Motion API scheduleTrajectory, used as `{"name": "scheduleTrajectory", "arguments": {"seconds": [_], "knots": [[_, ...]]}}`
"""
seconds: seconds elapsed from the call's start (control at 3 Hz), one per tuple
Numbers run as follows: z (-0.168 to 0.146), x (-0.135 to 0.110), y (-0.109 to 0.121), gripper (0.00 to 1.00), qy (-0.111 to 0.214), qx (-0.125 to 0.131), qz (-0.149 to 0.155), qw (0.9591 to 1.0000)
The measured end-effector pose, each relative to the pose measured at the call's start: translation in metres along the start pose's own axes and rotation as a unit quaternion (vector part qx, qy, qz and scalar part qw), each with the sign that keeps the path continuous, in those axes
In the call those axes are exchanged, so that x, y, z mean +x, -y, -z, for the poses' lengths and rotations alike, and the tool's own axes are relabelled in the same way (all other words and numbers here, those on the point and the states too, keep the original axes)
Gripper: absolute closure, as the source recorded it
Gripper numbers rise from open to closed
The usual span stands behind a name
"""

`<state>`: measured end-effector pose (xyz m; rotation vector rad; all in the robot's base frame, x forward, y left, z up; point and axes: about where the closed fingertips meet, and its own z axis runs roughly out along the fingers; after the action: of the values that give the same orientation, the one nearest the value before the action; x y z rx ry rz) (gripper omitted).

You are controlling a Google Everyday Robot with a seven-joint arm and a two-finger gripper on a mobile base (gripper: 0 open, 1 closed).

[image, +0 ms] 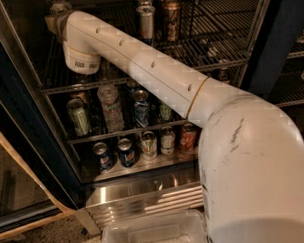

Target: Pick 7up can from top shelf of fridge

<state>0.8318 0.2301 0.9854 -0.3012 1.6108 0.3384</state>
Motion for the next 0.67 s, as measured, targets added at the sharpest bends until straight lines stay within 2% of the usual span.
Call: {"name": "scheduleTrajectory", "arguments": {"seconds": [0.33,0.67], "knots": [[0.002,0.000,0.000,1.00,0.000,0.001,0.000,1.0000],[0.024,-0.015,-0.026,1.00,0.006,-0.010,-0.001,0.9999]]}}
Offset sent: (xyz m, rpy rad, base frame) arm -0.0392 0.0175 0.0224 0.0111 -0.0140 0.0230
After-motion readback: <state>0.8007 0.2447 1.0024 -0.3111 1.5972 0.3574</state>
